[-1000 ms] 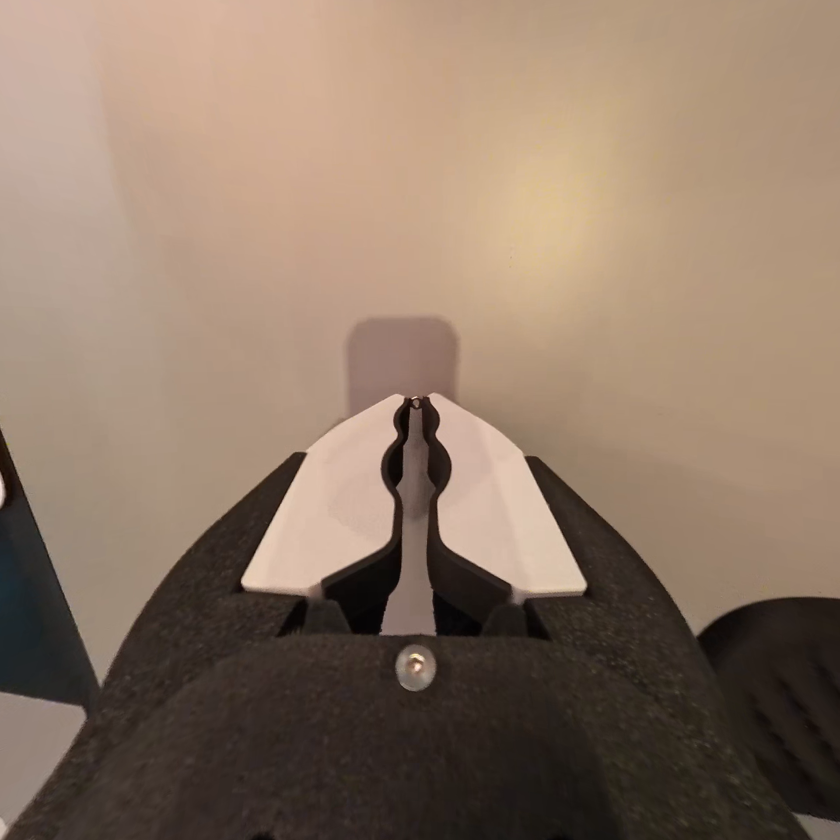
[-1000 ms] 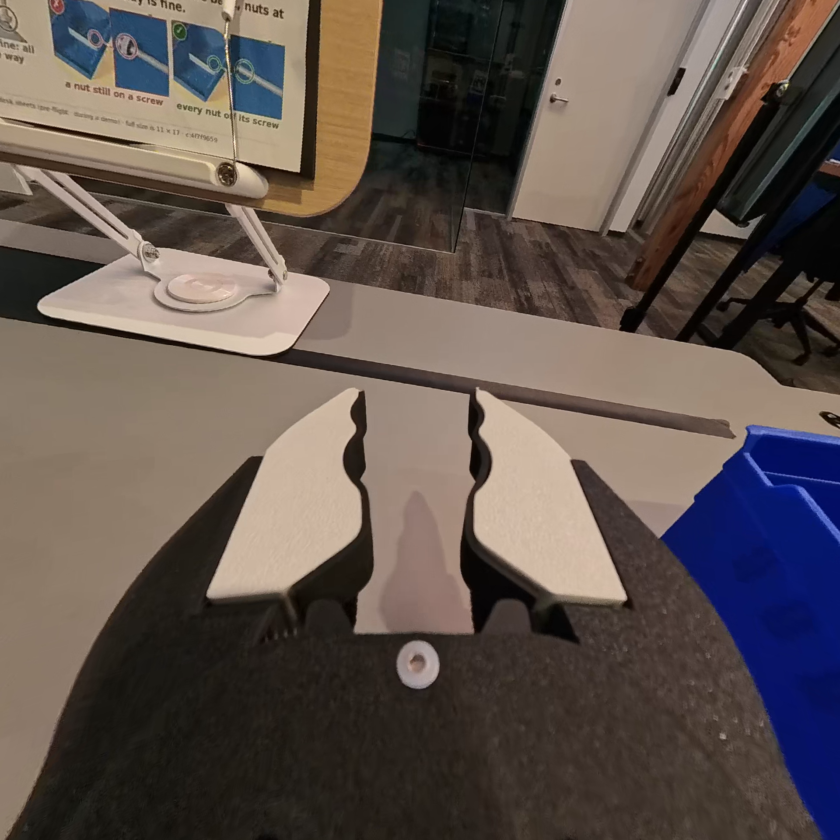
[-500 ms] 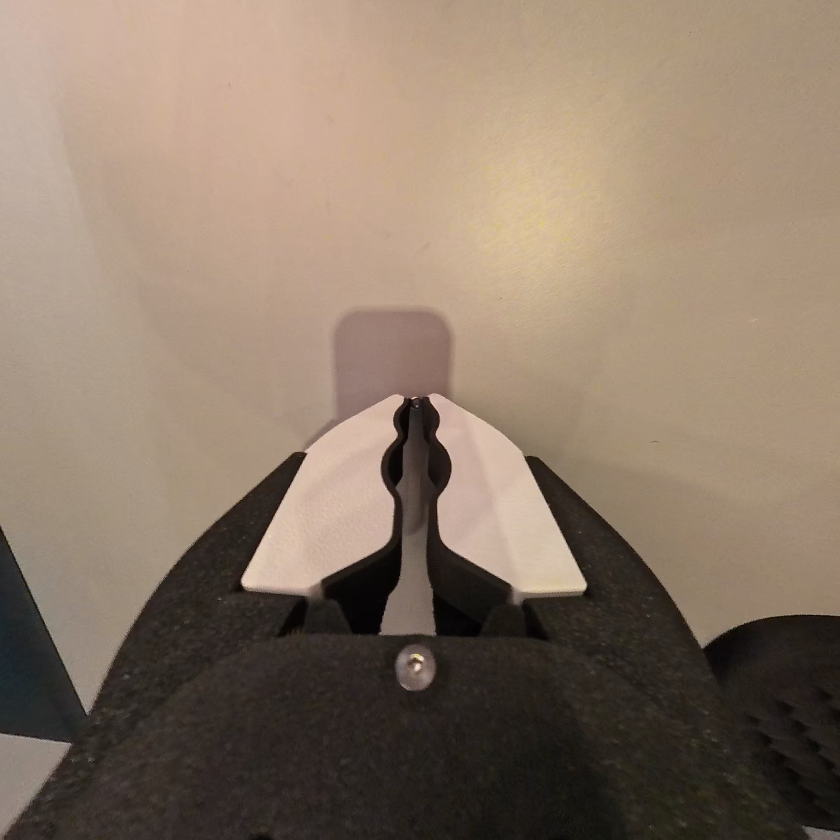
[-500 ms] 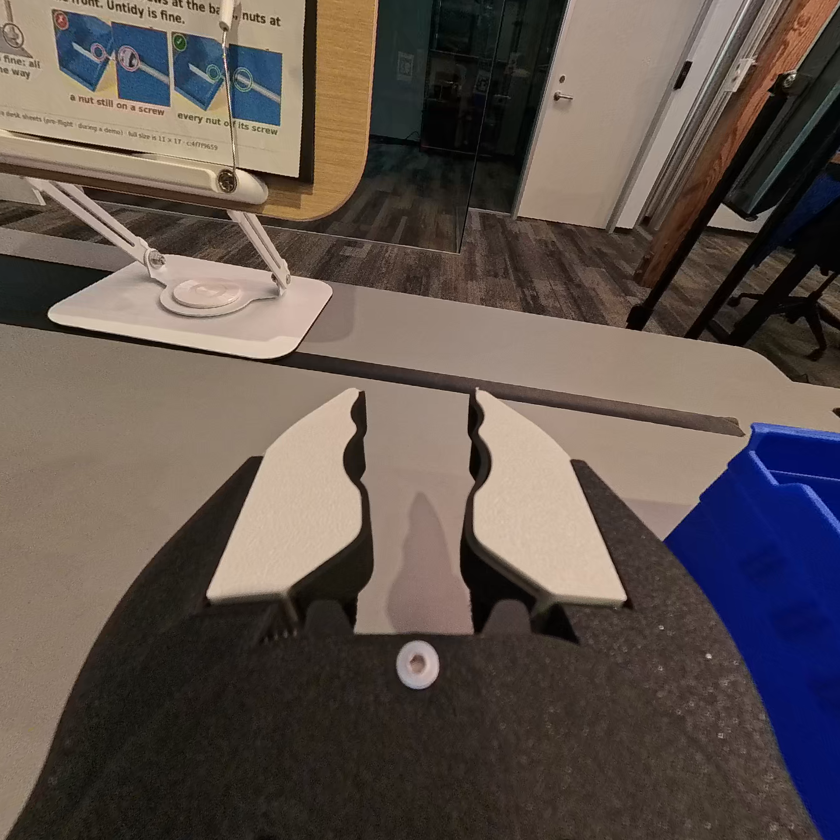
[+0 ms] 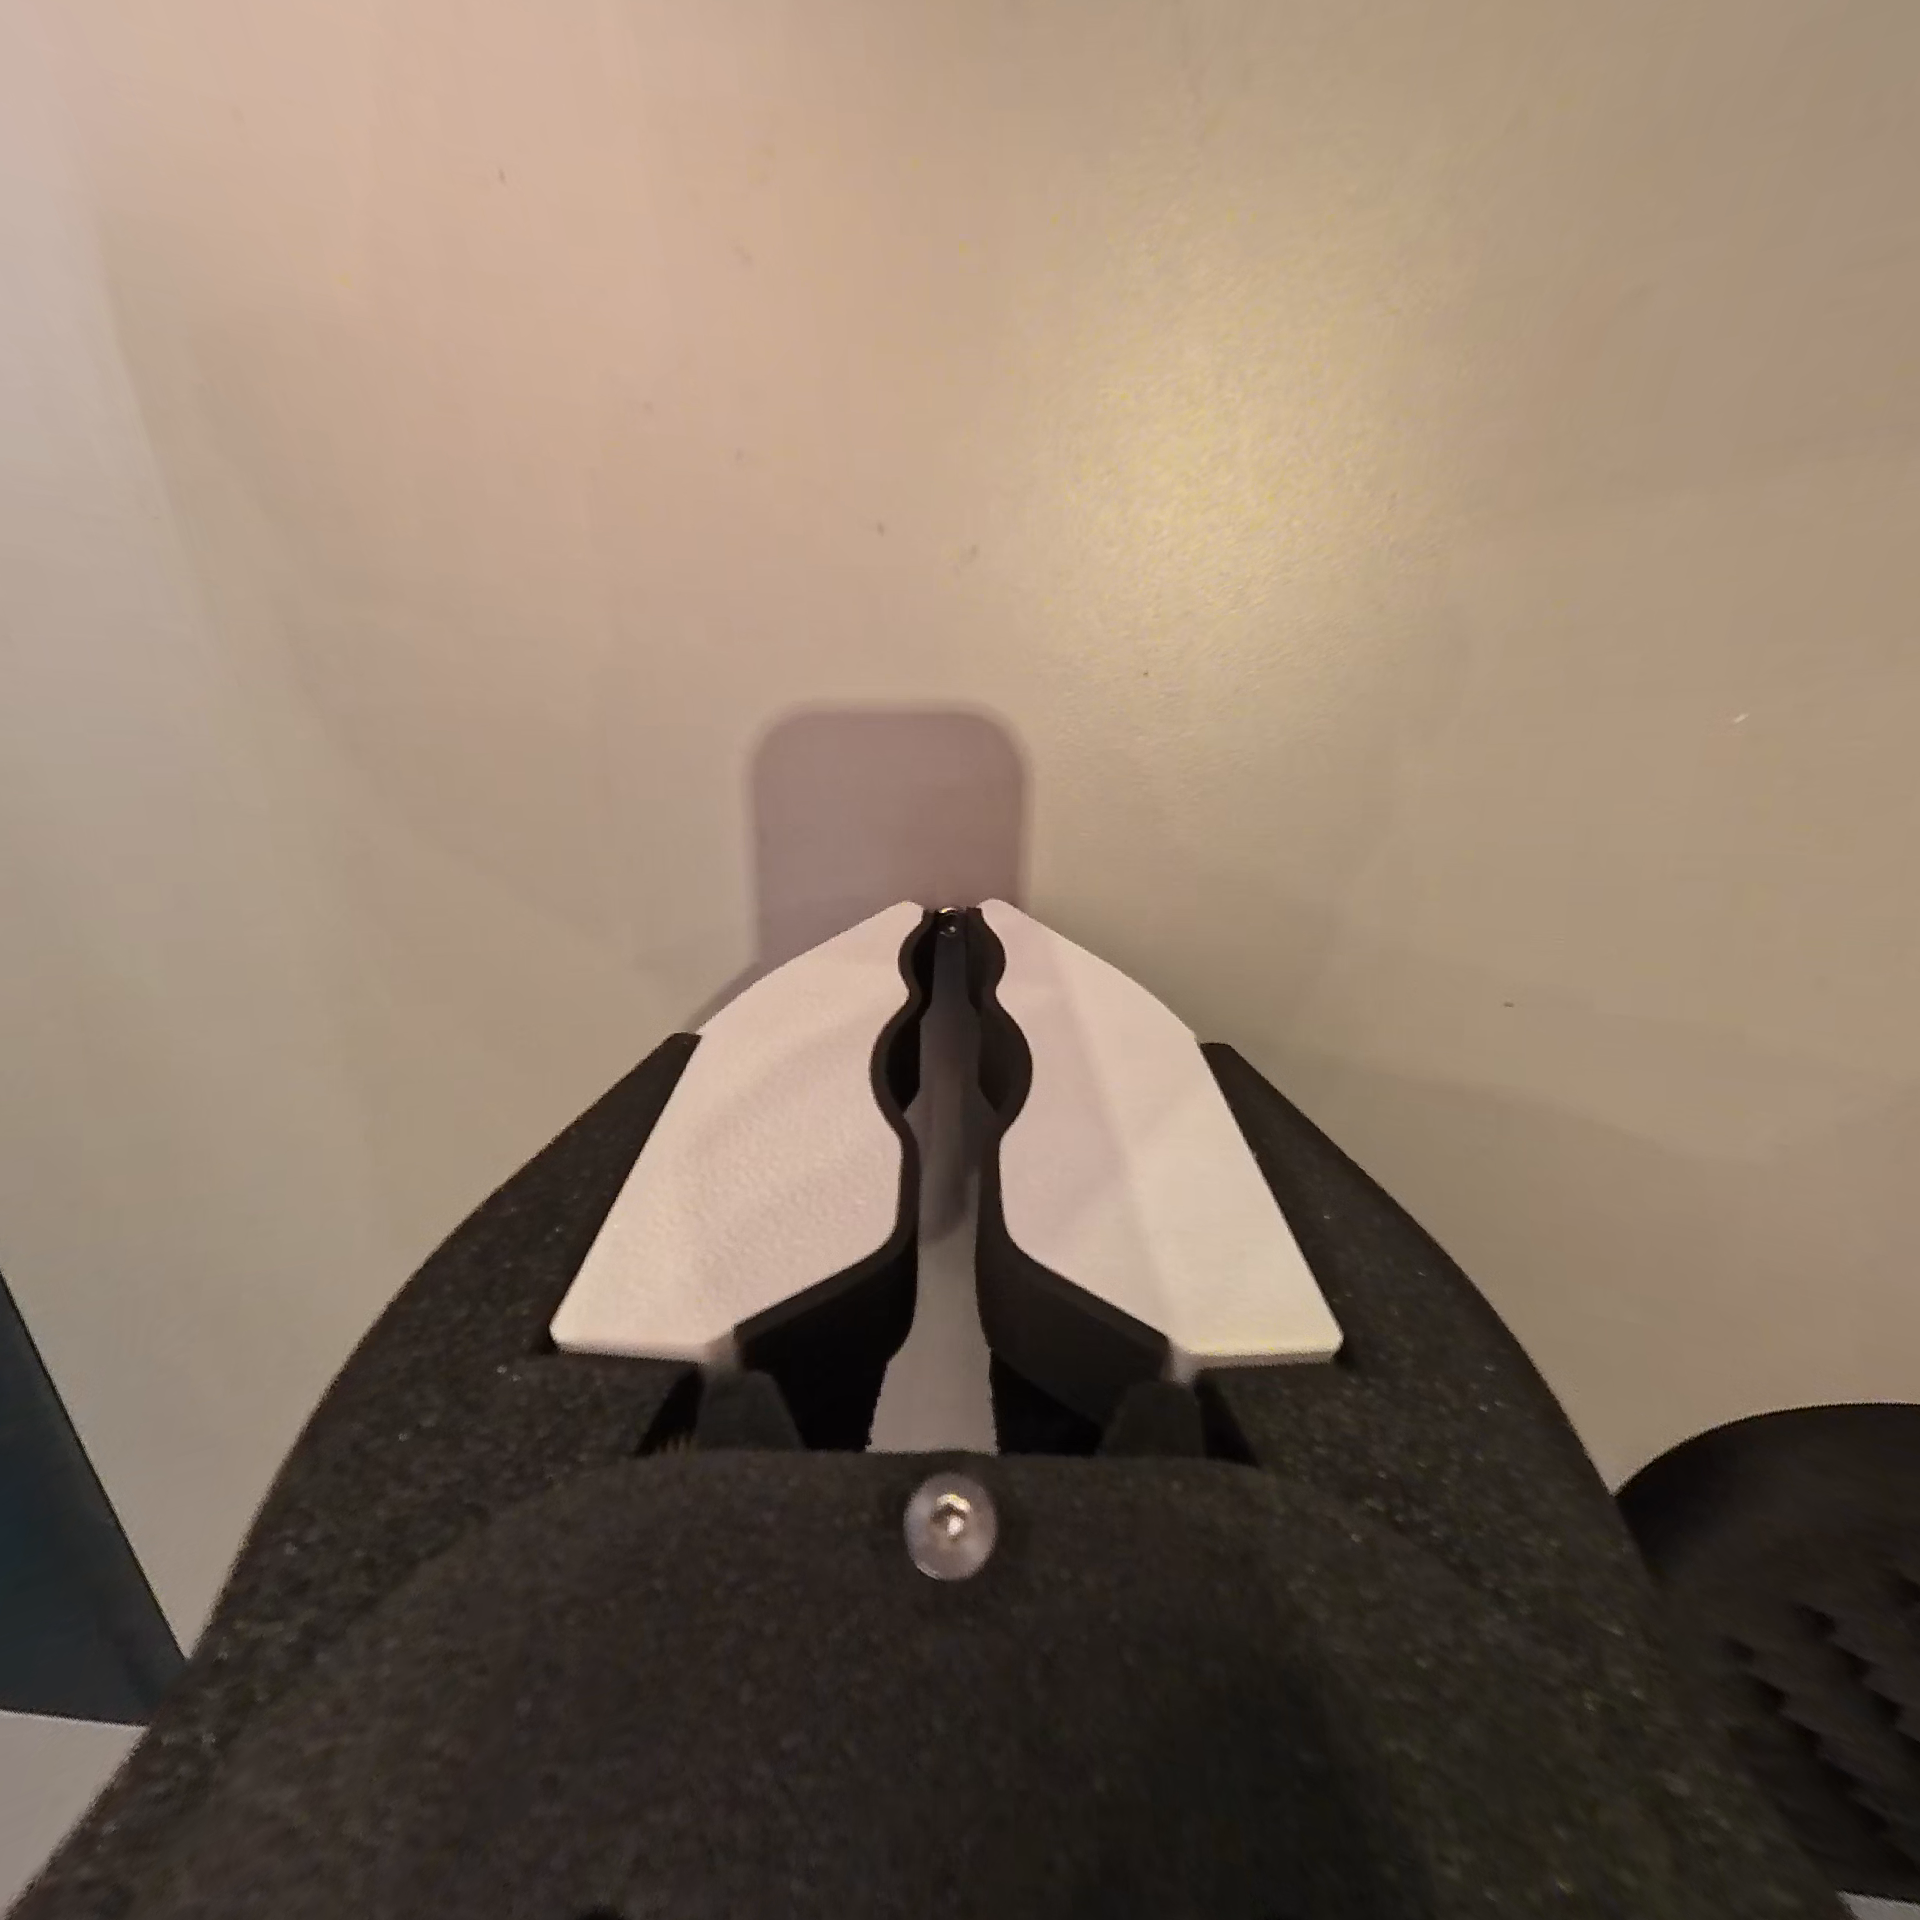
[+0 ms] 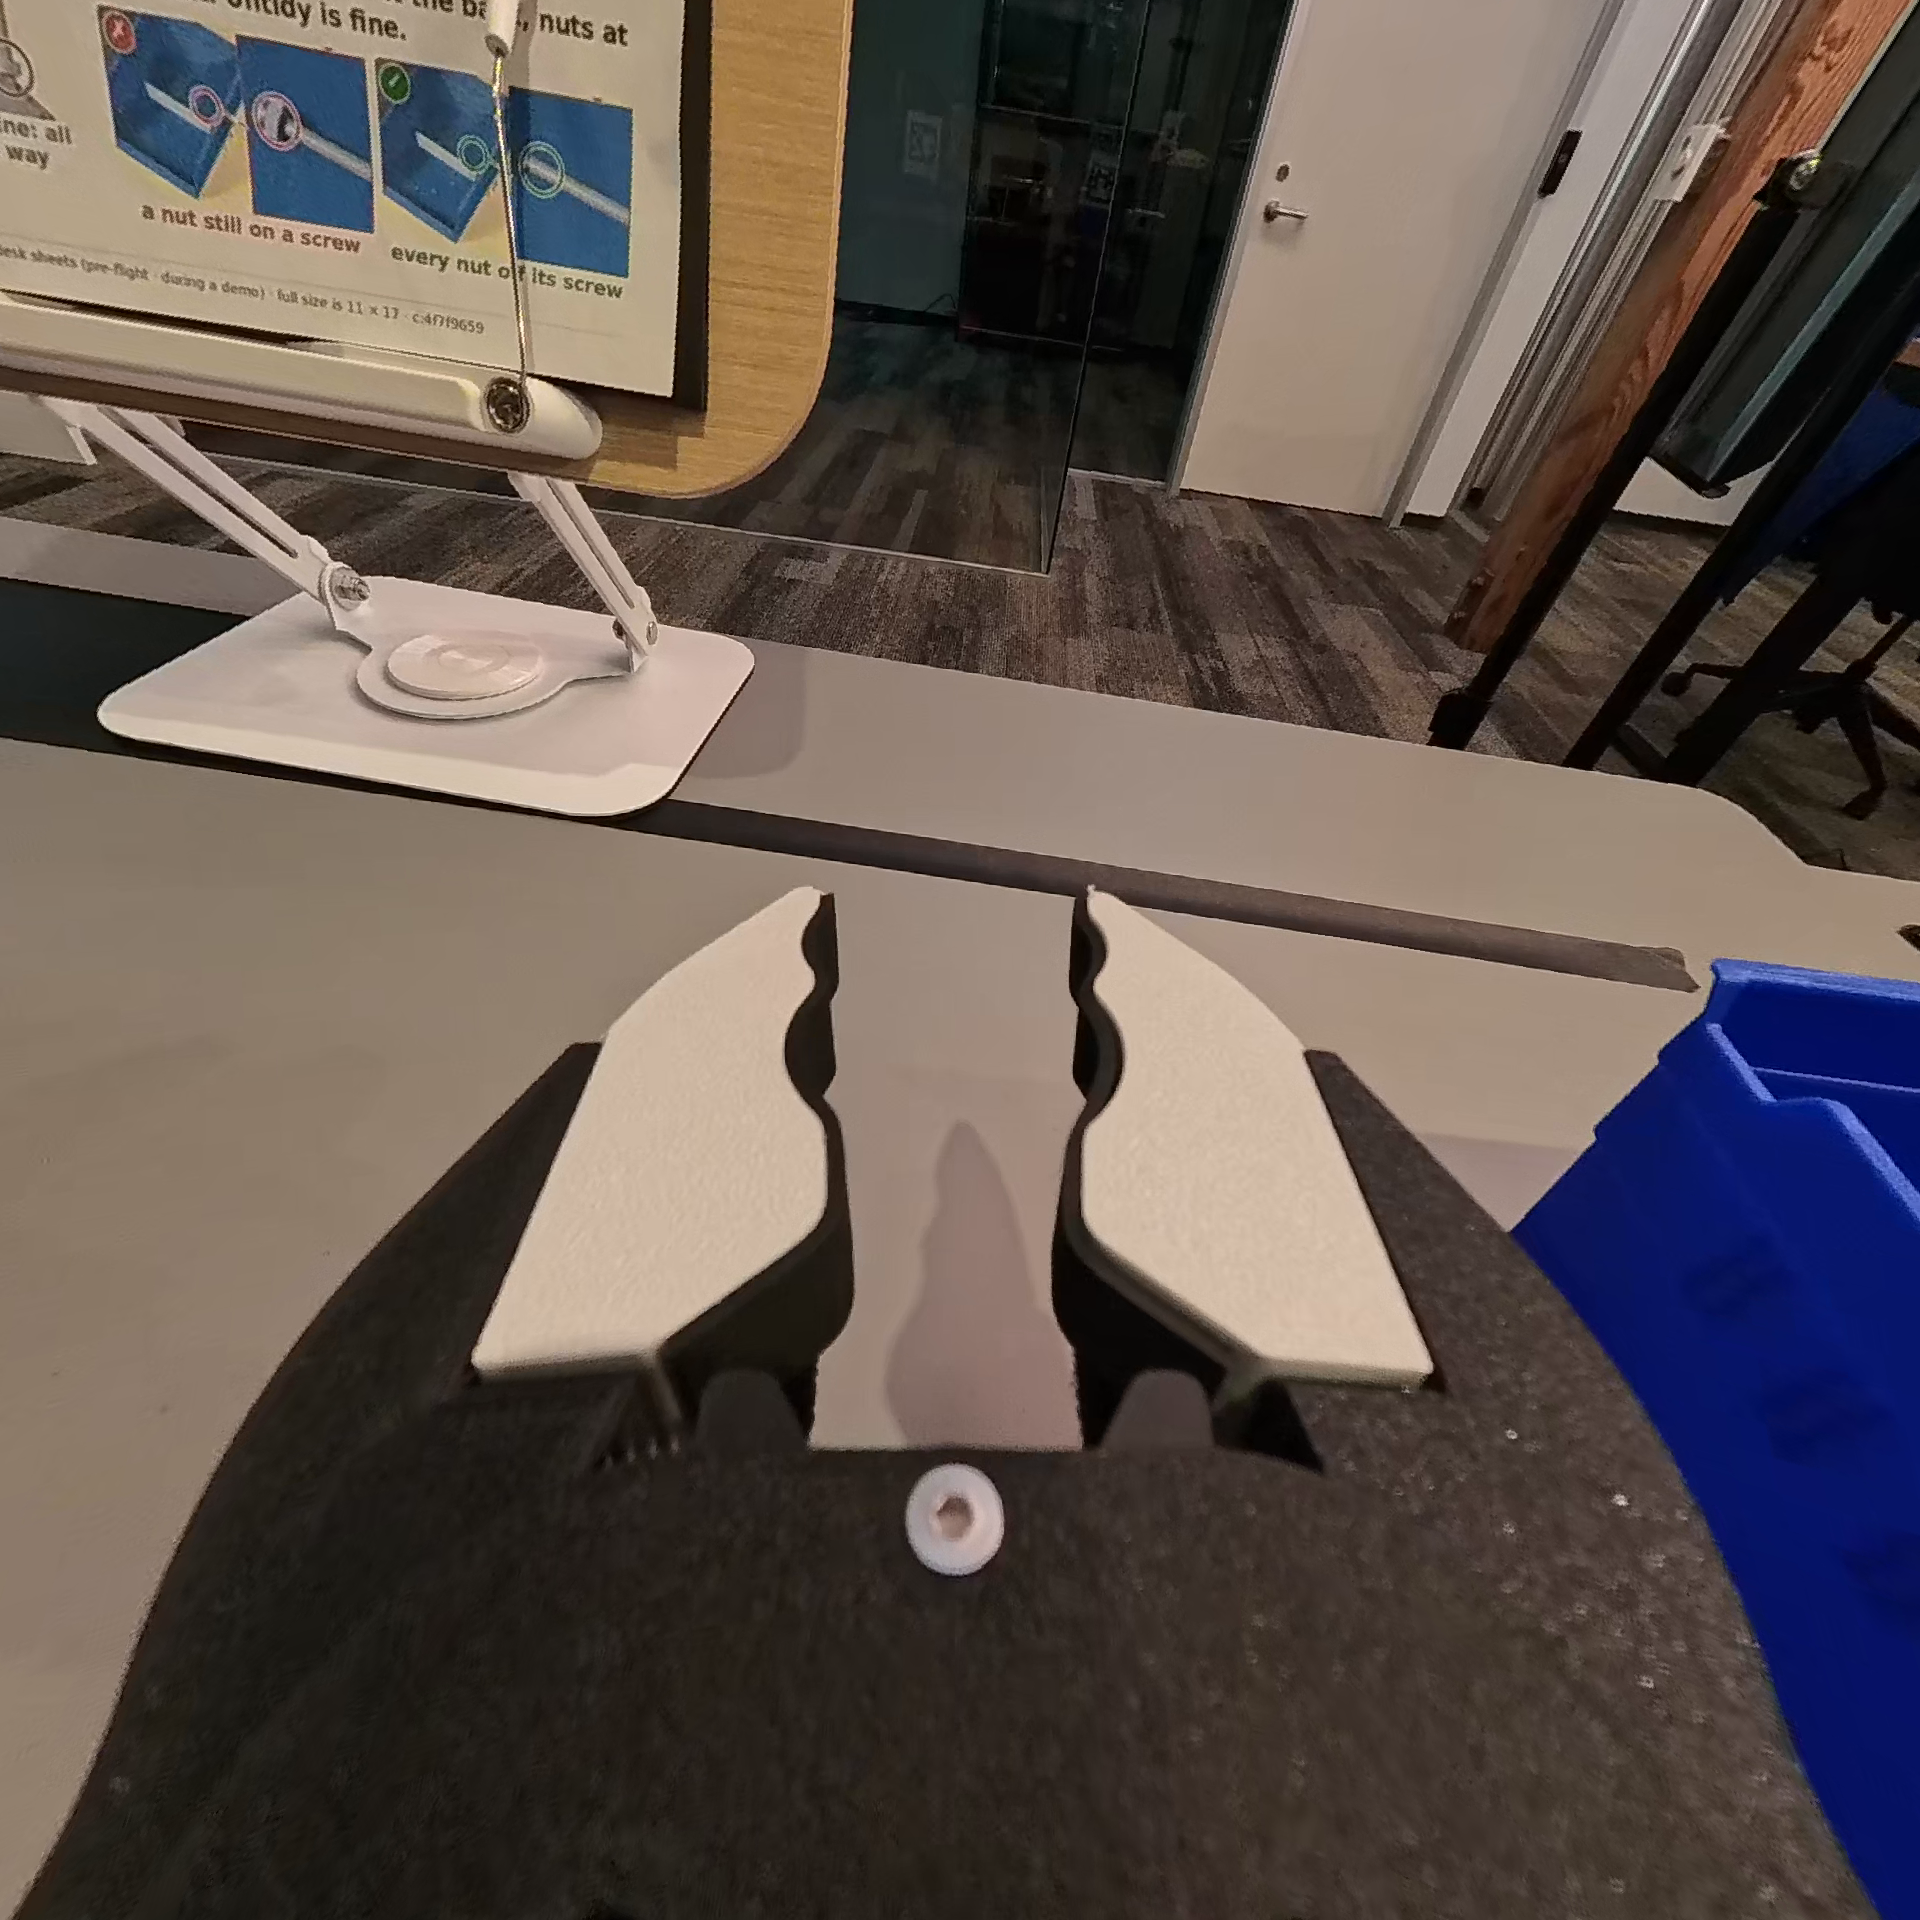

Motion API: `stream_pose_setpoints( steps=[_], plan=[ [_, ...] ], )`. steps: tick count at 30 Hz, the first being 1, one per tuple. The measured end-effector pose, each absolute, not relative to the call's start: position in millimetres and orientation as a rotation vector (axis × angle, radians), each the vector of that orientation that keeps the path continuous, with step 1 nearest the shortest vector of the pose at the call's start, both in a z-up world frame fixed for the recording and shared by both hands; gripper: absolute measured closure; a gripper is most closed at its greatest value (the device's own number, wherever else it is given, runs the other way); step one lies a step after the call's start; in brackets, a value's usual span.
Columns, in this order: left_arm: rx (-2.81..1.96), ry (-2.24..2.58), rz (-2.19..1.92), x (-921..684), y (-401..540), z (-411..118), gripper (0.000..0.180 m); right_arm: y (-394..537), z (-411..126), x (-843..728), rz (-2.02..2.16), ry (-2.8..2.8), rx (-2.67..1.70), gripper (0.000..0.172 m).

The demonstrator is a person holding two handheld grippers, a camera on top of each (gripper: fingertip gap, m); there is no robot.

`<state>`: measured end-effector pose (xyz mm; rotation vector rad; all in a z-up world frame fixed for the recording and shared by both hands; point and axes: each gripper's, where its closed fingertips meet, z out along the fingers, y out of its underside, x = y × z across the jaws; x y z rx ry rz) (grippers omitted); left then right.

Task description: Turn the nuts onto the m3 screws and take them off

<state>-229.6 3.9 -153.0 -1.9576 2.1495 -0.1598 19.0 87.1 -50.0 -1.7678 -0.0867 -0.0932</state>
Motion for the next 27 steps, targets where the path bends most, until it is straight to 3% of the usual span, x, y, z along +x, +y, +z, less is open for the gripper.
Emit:
stream_pose_setpoints(
  steps=[9, 14, 27],
  plan=[
    [-1.944, 2.144, -0.138, -229.4, 6.7, -152.4, 0.17, 87.2, -50.9, 18.7, -0.092, -0.088, -1.771, 0.129],
    [-1.932, 2.074, -0.167, -224.8, 9.7, -146.0, 0.156, 87.4, -51.0, 17.9, -0.09, -0.09, -1.771, 0.129],
    [-1.795, 1.492, 0.11, -232.1, 56.3, -33.1, 0.151, 88.8, -54.8, 13.7, -0.1, -0.114, -1.784, 0.129]
  ],
)
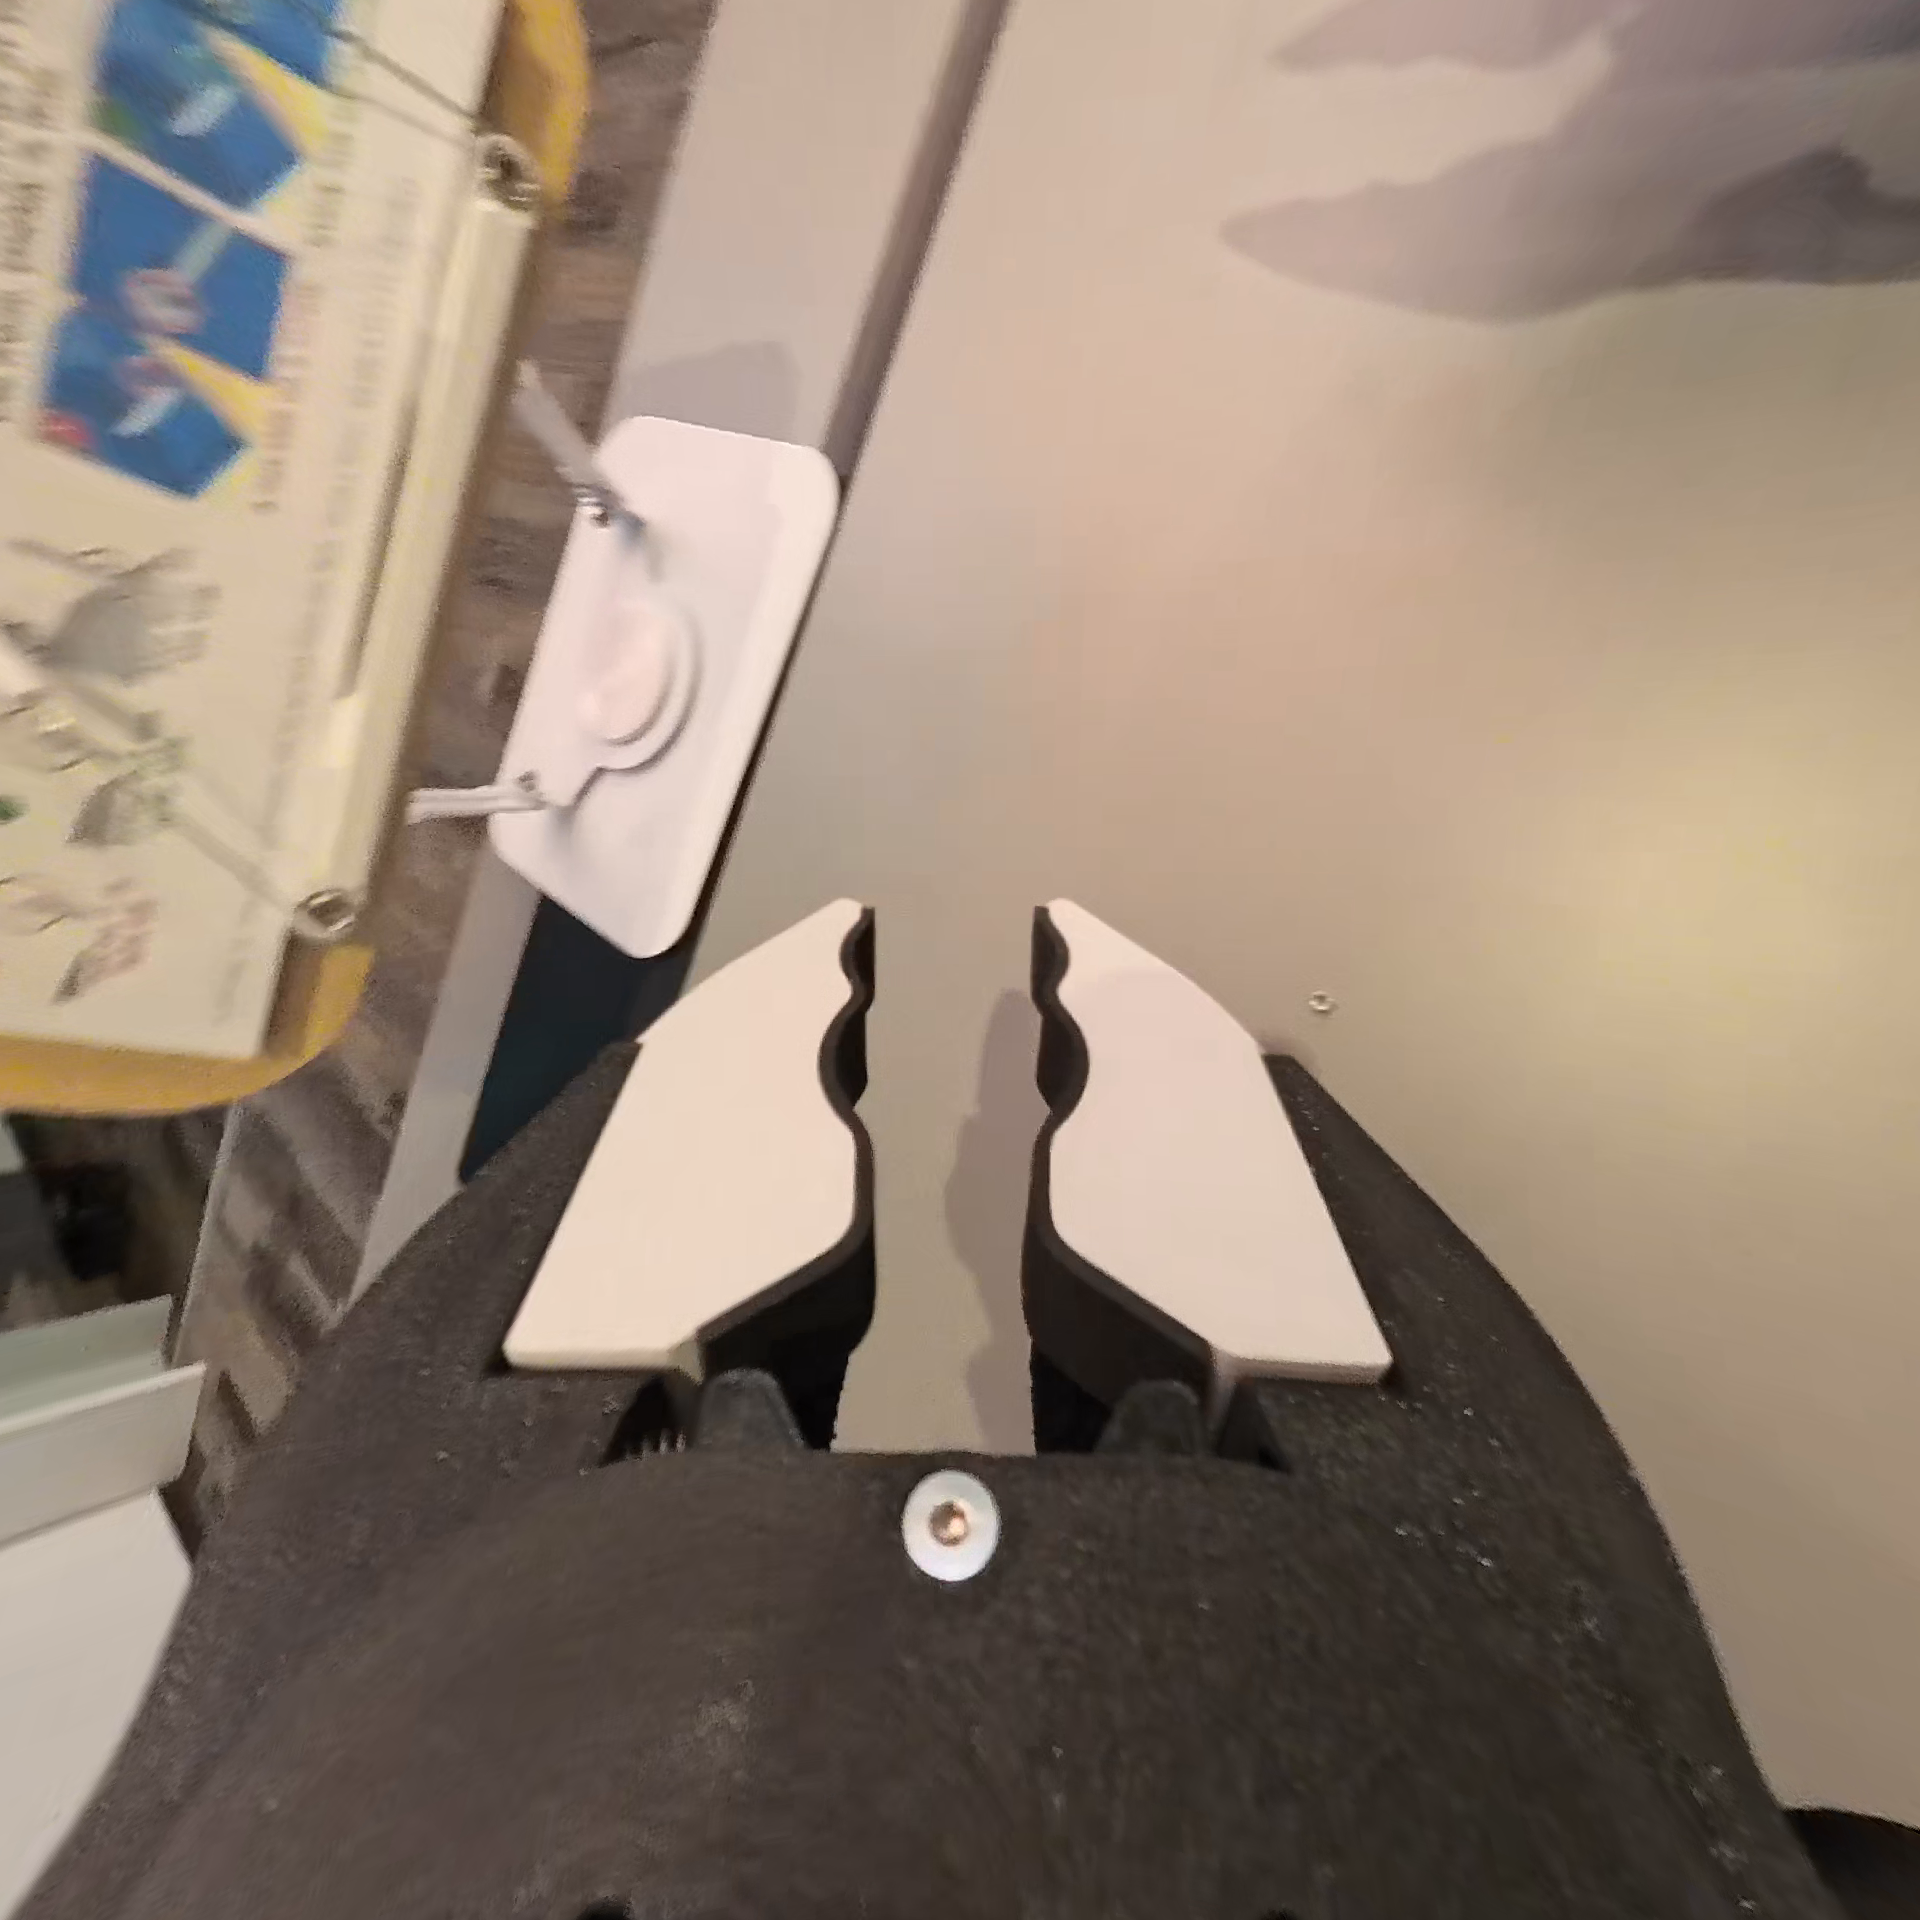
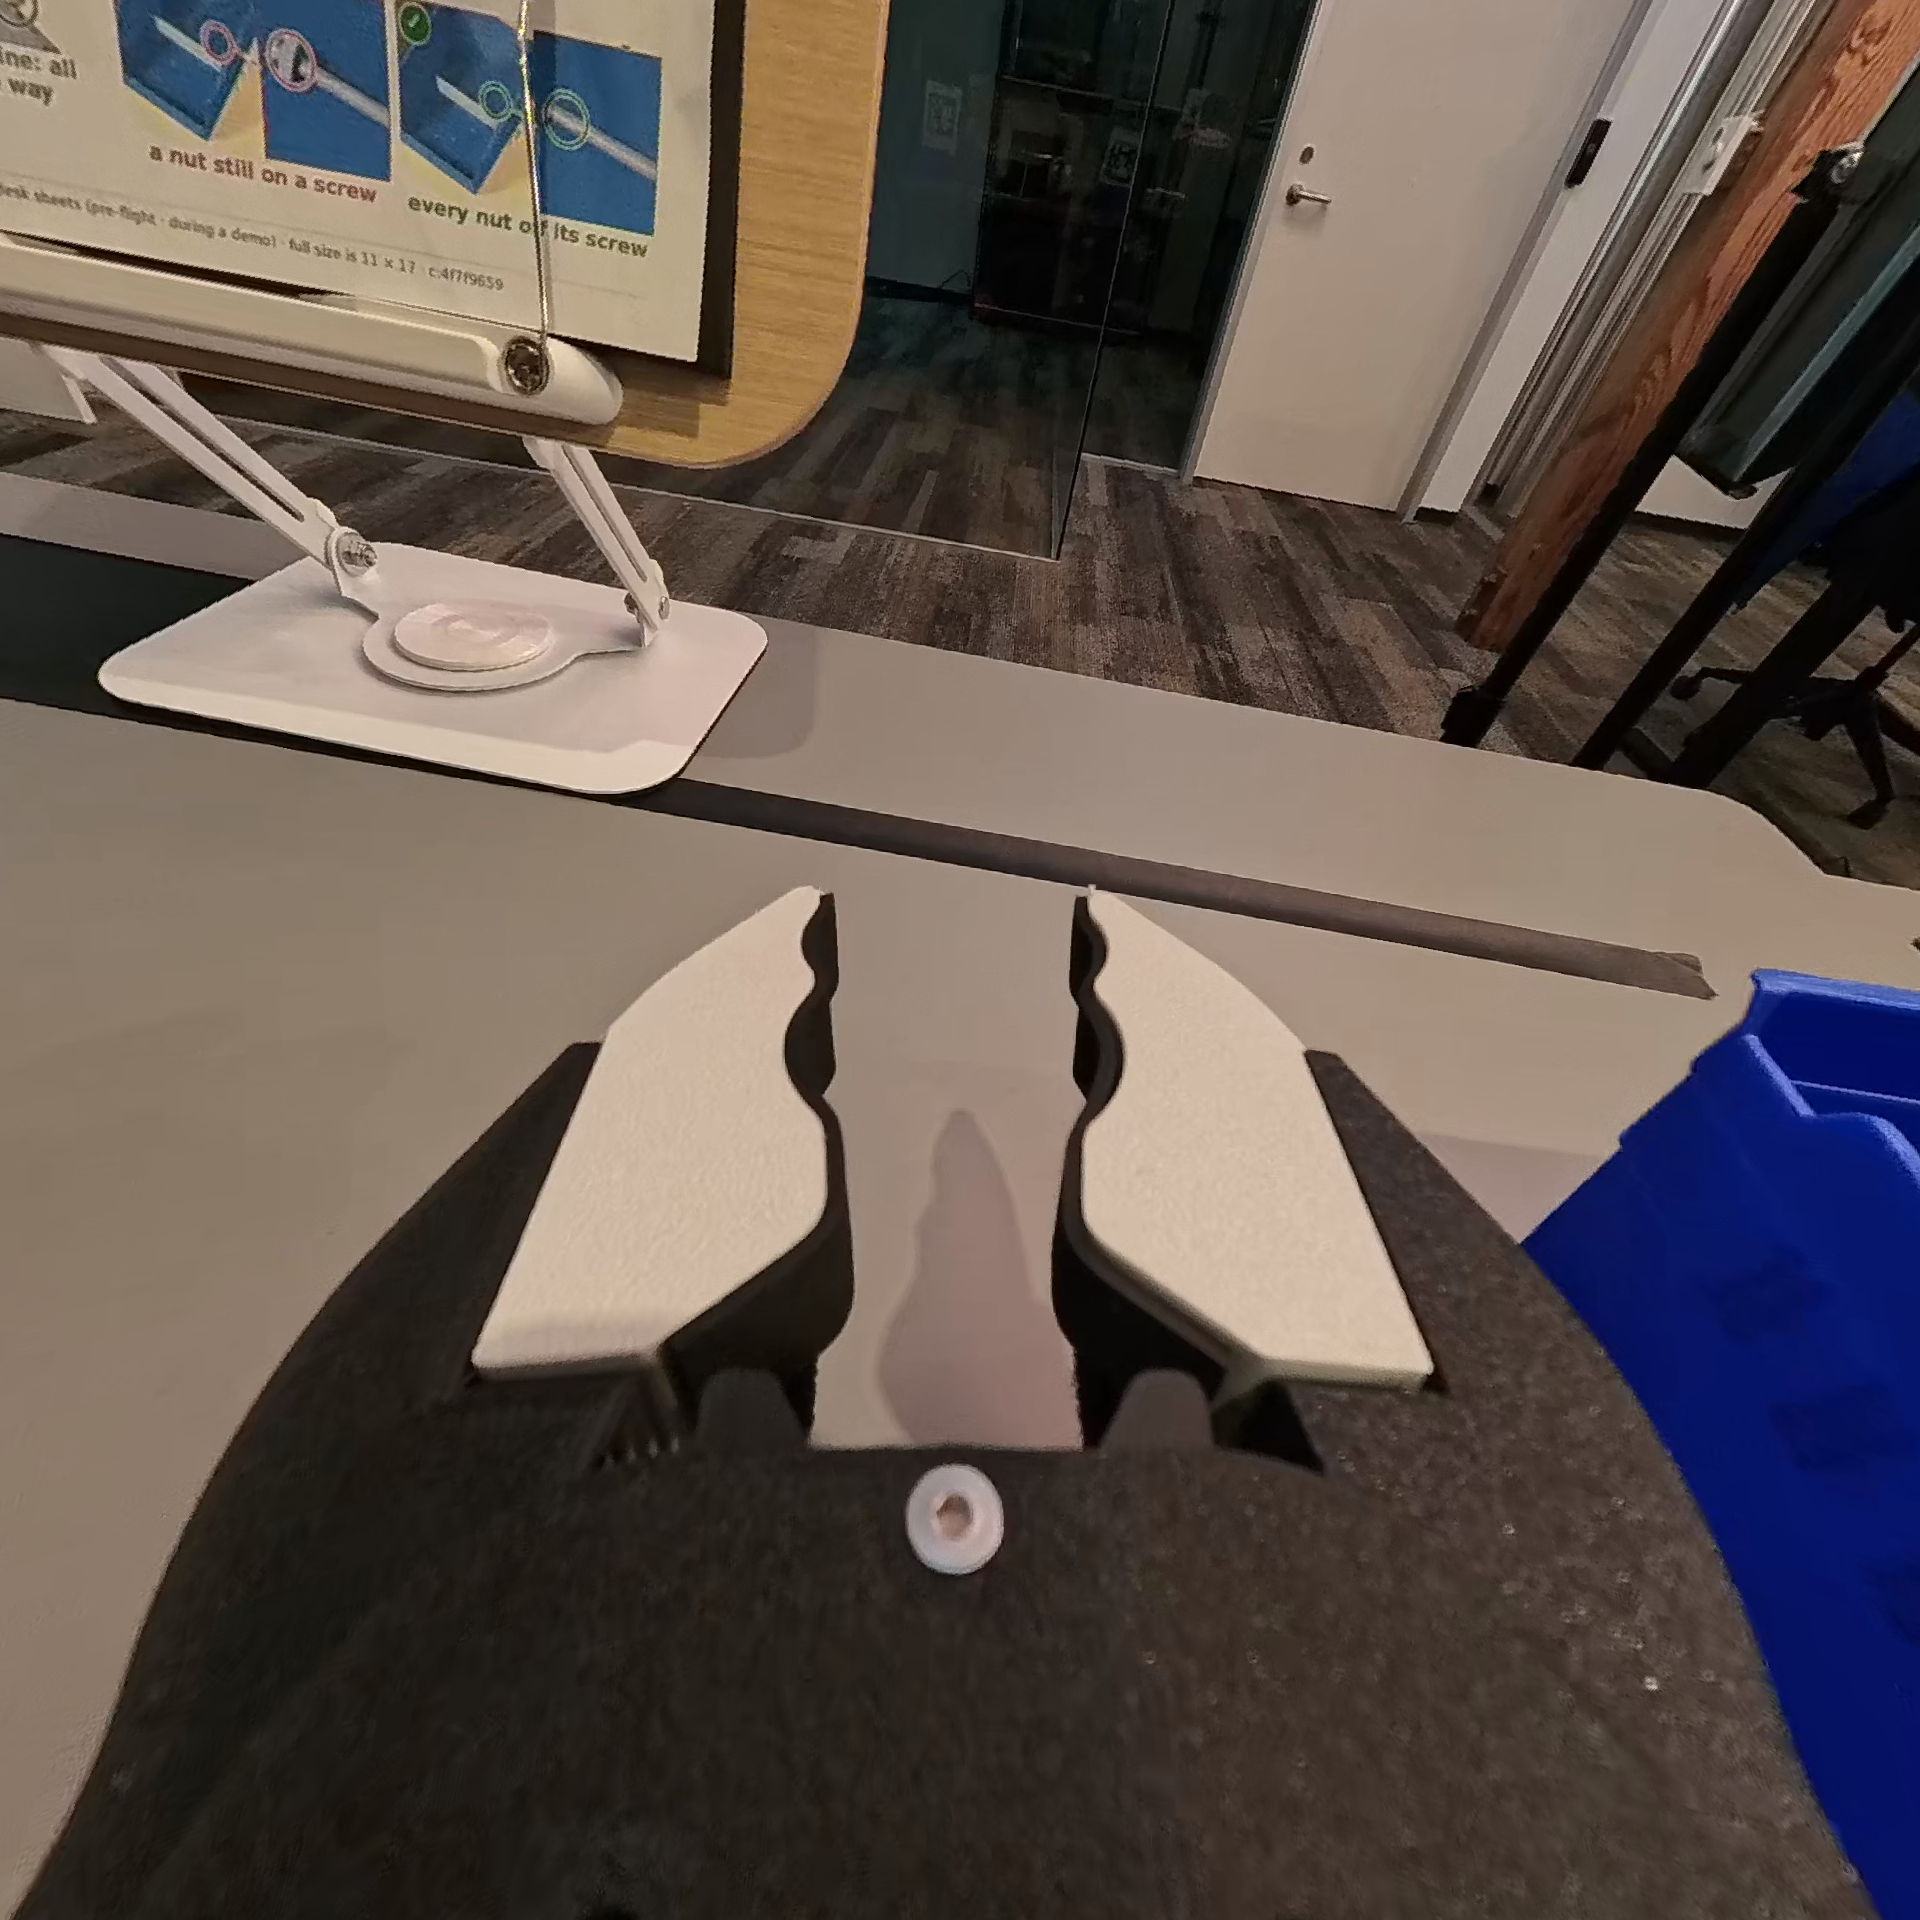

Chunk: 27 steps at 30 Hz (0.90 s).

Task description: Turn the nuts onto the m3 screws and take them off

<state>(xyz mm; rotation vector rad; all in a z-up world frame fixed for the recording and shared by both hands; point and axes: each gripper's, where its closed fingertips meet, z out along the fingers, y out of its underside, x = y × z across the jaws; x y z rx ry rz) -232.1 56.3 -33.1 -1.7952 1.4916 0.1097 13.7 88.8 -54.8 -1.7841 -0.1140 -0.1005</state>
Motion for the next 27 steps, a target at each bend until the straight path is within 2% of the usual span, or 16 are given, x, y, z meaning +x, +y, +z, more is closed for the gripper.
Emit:
stream_pose_setpoints(
  steps=[11, 27],
  plan=[
    [-1.867, 1.057, 0.273, -335.7, 81.4, 29.3, 0.155, 89.3, -57.2, 8.8, -0.142, -0.157, -1.797, 0.129],
    [-1.957, 0.728, 0.409, -496.0, 83.1, 68.5, 0.159, 89.7, -61.6, 4.2, -0.222, -0.216, -1.817, 0.128]
  ],
)
